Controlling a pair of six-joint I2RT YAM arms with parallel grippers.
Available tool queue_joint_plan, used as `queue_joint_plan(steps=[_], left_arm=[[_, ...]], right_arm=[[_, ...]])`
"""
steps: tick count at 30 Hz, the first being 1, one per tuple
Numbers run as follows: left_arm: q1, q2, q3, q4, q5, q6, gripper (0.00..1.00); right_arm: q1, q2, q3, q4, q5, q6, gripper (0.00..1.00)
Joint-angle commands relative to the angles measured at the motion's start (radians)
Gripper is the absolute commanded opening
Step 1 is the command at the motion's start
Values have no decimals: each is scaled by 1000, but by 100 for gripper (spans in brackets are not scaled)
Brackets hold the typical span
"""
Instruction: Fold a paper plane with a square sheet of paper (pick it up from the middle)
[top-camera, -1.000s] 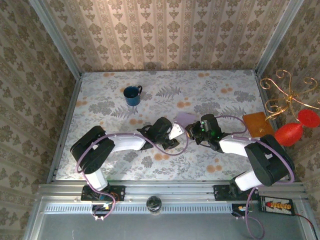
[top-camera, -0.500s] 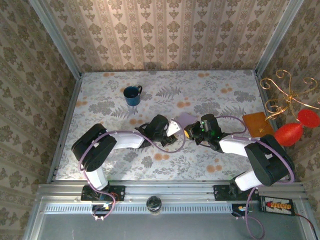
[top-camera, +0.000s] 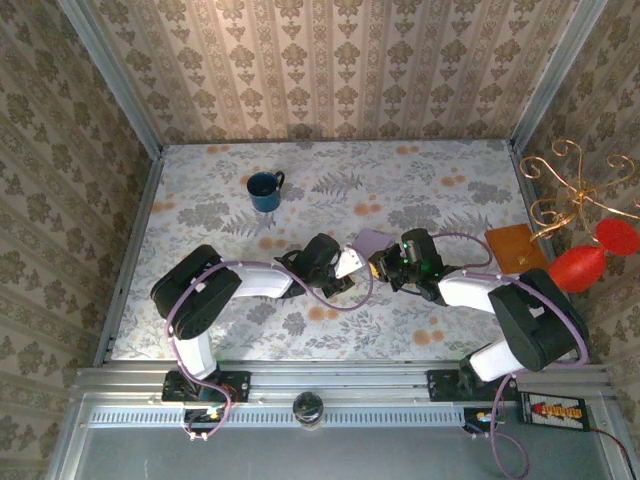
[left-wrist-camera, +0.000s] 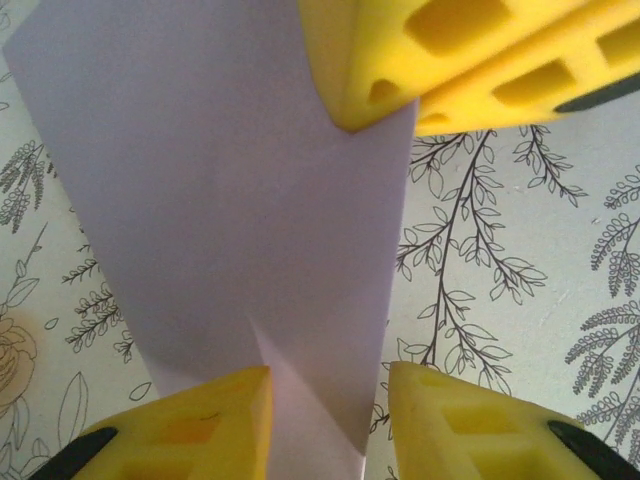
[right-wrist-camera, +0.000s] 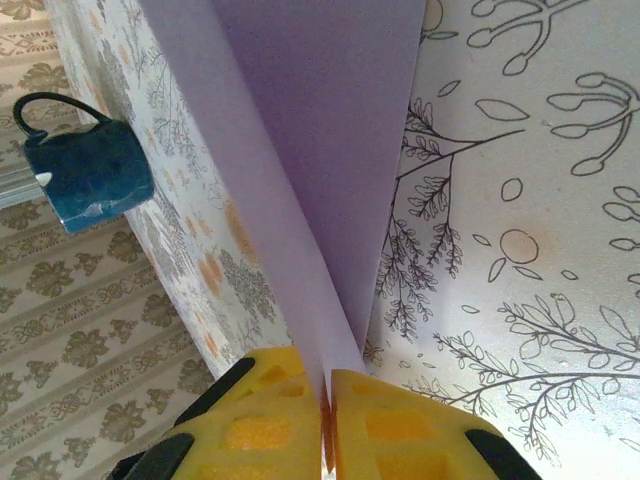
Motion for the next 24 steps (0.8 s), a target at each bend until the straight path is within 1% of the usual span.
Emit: queue_joint_plan(steps=[1, 3, 8, 10, 14, 17, 20, 24], left_arm=[[-4, 11, 15, -1, -6, 23, 32], [-4, 11, 13, 0, -4, 18, 30], [2, 10, -1, 6, 2, 2, 23], [7, 5, -7, 14, 14, -8, 21], [20, -1, -9, 14, 41, -26, 16], [34, -6, -3, 5, 81, -48, 14], [49, -15, 7, -10, 132, -80, 11], [79, -23, 40, -69, 205, -139, 9]], right_arm=[[-6, 18, 27, -21, -23, 17, 12], [-6, 18, 28, -28, -23, 17, 14], [-23, 7, 22, -52, -27, 0, 27], [-37, -7, 22, -75, -25, -14, 29], [-58, -22, 33, -114, -29, -45, 30], [-66, -27, 42, -144, -34, -66, 35], [-85, -40, 45, -172, -36, -100, 43], [-107, -79, 66, -253, -18, -192, 51]])
